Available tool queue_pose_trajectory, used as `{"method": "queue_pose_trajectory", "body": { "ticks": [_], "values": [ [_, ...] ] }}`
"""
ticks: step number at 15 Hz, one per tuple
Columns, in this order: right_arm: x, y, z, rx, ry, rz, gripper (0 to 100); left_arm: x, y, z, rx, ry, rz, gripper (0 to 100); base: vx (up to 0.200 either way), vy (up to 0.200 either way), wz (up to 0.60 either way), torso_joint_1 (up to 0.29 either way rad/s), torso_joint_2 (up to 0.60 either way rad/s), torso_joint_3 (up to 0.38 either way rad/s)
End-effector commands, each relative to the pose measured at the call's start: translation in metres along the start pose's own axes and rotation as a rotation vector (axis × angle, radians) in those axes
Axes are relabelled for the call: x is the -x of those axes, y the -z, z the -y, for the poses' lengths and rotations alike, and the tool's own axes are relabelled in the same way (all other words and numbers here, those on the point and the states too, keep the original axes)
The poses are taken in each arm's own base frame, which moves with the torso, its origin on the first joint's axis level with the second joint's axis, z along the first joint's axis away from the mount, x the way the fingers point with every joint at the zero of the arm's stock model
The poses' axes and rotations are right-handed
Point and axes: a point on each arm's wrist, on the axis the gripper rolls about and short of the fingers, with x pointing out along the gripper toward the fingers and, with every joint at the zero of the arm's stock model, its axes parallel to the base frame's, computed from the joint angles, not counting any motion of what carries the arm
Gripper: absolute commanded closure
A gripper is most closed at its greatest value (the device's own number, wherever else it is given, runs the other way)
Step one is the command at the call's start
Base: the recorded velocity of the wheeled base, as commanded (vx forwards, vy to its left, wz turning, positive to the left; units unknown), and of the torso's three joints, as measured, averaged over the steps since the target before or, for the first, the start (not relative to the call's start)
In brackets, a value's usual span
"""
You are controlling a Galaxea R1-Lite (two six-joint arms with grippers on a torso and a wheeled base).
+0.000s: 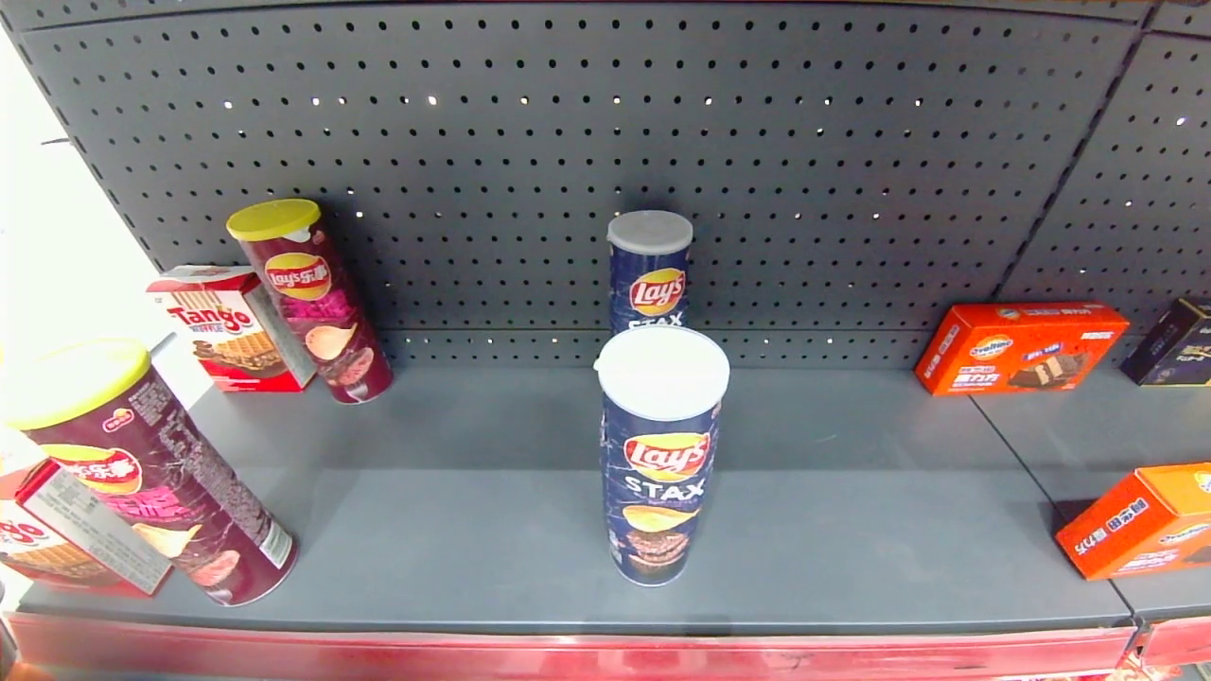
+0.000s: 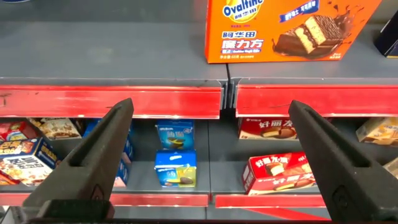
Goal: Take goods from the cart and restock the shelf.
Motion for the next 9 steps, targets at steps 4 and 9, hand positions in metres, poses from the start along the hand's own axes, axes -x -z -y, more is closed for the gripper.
{"method": "queue_pose_trajectory", "body": {
  "ticks": [4,9],
  "values": [
    [-0.0001,0.0,0.0,0.0,0.0,-0.002,0,0.0,0.0,0.0,0.0,0.0,0.001,0,0.0,0.0,0.0,0.0,0.0,0.0],
    [-0.0001,0.0,0.0,0.0,0.0,-0.002,0,0.0,0.0,0.0,0.0,0.0,0.001,0,0.0,0.0,0.0,0.0,0.0,0.0]
  ]
}}
